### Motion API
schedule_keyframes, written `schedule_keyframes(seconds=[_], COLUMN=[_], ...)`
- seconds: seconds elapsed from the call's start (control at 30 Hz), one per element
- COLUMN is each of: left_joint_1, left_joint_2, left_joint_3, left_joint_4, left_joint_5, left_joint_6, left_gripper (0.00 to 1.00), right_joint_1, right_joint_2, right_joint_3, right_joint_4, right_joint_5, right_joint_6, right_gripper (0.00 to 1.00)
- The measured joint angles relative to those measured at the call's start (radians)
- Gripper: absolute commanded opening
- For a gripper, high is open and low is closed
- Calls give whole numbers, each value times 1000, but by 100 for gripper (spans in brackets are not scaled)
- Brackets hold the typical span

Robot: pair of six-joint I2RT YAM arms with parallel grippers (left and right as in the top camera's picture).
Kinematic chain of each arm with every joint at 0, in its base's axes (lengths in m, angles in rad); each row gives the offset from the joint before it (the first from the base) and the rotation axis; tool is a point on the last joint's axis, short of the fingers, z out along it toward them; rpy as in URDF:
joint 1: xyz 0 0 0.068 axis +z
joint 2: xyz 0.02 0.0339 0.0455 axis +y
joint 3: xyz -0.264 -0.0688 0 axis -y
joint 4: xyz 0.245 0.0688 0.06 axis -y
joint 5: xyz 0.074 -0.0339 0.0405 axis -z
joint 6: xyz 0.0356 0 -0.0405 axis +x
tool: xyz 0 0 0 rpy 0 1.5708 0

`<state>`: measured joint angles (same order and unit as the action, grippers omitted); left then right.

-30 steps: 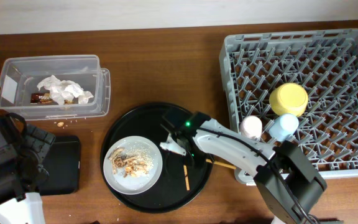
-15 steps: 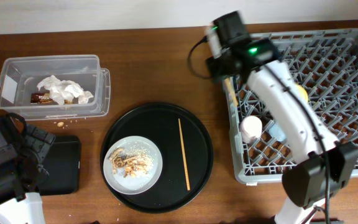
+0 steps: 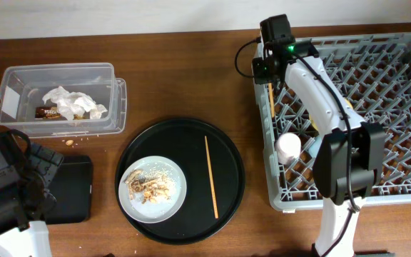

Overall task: Sort waste into correct bins and load items into the dishwasher rack
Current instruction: 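Place the chopstick along the rack's left edge and release, then return the right gripper to the tray and grasp the second chopstick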

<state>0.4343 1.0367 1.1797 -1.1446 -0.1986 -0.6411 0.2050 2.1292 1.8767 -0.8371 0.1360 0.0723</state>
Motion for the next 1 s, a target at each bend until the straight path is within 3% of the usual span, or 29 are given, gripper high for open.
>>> schedule_keyframes(seconds=[0.33, 0.37, 0.47, 0.53, 0.6, 0.63, 0.77, 0.83, 1.0], left_joint_1=[0, 0, 0, 0, 0, 0, 0, 0, 0], left_joint_2=[0, 0, 0, 0, 0, 0, 0, 0, 0], left_joint_3=[0, 0, 0, 0, 0, 0, 0, 0, 0], left_joint_4=[0, 0, -1, 0, -1, 0, -2, -1, -1], left_joint_5=[0, 0, 0, 0, 0, 0, 0, 0, 0], left_joint_6=[0, 0, 0, 0, 0, 0, 0, 0, 0], left_gripper=[99, 99, 99, 99, 99, 99, 99, 99, 99], right_joint_1=[0, 0, 0, 9, 48, 83, 291, 396, 552], right_joint_2=[-58, -92, -339, -421, -412, -398, -365, -356, -351], right_joint_3=[0, 0, 4, 14, 3, -22, -242, -387, -651], right_joint_4=[-126, -148, -330, -446, -509, -513, -377, -254, 53], right_joint_5=[-28, -62, -372, -582, -618, -608, -348, -257, -206], right_joint_6=[7, 6, 12, 8, 13, 22, 334, 460, 590], right_gripper=[34, 41, 96, 73, 66, 65, 66, 73, 73])
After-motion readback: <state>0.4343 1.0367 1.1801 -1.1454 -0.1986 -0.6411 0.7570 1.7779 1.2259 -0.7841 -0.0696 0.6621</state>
